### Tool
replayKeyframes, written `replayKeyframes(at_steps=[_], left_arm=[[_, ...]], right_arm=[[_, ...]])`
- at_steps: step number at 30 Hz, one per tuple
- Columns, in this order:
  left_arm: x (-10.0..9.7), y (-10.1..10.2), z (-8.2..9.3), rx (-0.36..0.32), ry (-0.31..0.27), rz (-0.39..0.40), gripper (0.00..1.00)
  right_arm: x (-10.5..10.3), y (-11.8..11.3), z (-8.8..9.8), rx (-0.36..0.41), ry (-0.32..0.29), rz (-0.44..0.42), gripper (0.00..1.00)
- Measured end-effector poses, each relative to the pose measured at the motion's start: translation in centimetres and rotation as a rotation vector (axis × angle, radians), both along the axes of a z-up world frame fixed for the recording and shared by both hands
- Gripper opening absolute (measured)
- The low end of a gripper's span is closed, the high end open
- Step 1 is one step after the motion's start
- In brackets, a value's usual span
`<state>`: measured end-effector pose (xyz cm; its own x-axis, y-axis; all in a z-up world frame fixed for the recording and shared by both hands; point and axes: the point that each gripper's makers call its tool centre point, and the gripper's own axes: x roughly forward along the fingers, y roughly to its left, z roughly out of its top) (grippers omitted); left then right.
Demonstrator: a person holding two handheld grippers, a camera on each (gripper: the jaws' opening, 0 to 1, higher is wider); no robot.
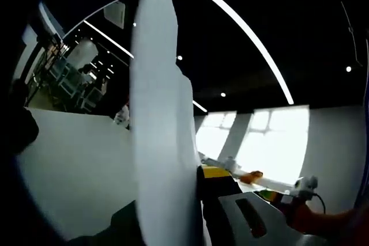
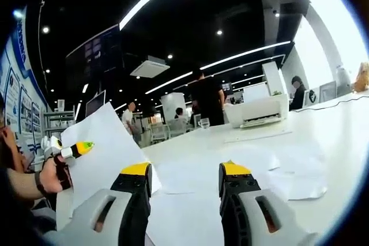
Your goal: Organize the stack of printing papers by aligning and flattening the scattered papers on the table
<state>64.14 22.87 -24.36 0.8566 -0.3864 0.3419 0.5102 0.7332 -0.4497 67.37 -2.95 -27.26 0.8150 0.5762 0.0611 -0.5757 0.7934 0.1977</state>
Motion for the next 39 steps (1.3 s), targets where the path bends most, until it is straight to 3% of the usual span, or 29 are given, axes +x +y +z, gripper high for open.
replayKeyframes(at_steps=[8, 15, 31, 34, 39], left_arm=[[0.0, -0.1, 0.0, -0.002, -0.001, -0.005, 0.06], [-0.1, -0.3, 0.0, 0.014, -0.002, -0.011, 0.06], [-0.1, -0.4, -0.1, 0.026, -0.002, -0.013, 0.06], [-0.1, -0.4, -0.1, 0.024, -0.002, -0.013, 0.06], [-0.1, -0.5, -0.1, 0.031, -0.003, -0.015, 0.06]], right_arm=[[0.2, -0.1, -0.1, -0.005, 0.002, -0.002, 0.42], [0.6, 0.1, -0.8, -0.061, 0.018, -0.009, 0.43], [2.3, -1.4, -1.3, -0.064, 0.049, -0.068, 0.44], [2.3, -1.2, -1.5, -0.088, 0.047, -0.069, 0.44], [3.0, -0.8, -2.5, -0.212, 0.046, -0.070, 0.49]])
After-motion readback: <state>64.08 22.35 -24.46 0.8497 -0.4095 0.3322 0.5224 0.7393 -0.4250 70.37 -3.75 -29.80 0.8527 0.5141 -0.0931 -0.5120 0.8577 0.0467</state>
